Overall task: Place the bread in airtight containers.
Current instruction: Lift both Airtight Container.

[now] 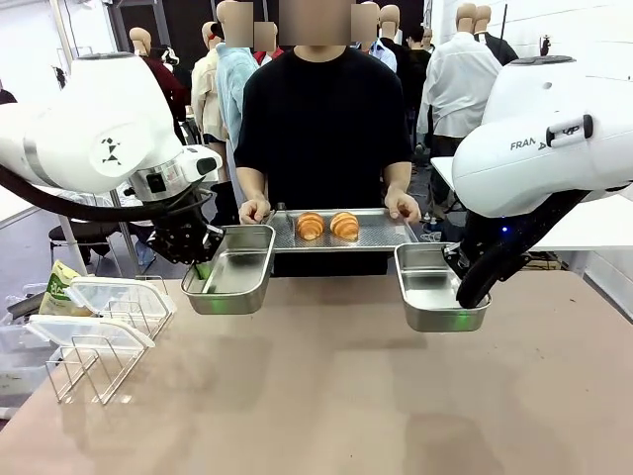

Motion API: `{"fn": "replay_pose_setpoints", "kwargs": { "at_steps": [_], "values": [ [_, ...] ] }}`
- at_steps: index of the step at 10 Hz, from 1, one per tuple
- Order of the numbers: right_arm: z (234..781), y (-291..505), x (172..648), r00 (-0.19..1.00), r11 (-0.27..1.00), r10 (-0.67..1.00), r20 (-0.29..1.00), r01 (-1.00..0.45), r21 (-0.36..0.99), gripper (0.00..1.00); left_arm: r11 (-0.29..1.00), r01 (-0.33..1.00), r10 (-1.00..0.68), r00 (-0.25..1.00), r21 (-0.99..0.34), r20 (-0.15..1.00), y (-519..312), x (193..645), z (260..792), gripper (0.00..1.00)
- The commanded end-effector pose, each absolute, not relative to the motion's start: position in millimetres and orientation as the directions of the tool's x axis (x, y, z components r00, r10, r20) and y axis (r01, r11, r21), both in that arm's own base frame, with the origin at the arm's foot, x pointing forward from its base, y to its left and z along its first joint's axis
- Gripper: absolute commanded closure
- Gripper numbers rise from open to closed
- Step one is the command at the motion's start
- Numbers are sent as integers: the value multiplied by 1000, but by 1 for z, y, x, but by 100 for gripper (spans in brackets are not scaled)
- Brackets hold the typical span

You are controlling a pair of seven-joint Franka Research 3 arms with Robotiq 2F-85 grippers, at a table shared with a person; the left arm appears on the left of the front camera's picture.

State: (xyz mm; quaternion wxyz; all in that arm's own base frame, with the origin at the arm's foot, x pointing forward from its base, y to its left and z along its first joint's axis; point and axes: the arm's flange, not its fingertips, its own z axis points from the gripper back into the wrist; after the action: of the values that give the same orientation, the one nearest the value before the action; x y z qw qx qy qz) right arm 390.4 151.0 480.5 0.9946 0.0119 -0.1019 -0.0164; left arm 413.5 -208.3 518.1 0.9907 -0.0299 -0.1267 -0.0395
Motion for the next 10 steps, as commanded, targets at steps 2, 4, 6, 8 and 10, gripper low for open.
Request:
{"fn": "replay_pose_setpoints", "kwargs": {
  "at_steps": [2, 4, 6, 8, 10],
  "values": [
    [483, 147, 390, 978, 998, -56, 202, 50, 36, 100, 996, 79, -63, 965, -52, 256, -205, 416, 521, 100],
    [483, 147, 390, 978, 998, -56, 202, 50, 36, 100, 996, 79, -63, 965, -52, 256, -205, 416, 521, 100],
    [483, 147, 390, 978, 998, -56, 202, 50, 36, 100, 996, 79, -63, 965, -52, 256, -205, 416, 521, 100],
    [483, 147, 390, 978, 998, -56, 202, 50, 36, 100, 996, 79, -63, 965, -52, 256, -205, 416, 521, 100],
    [483, 147, 390, 978, 998, -56, 202, 50, 36, 100, 996, 79, -63, 965, -52, 256, -205, 416, 521, 100]
  ]
}}
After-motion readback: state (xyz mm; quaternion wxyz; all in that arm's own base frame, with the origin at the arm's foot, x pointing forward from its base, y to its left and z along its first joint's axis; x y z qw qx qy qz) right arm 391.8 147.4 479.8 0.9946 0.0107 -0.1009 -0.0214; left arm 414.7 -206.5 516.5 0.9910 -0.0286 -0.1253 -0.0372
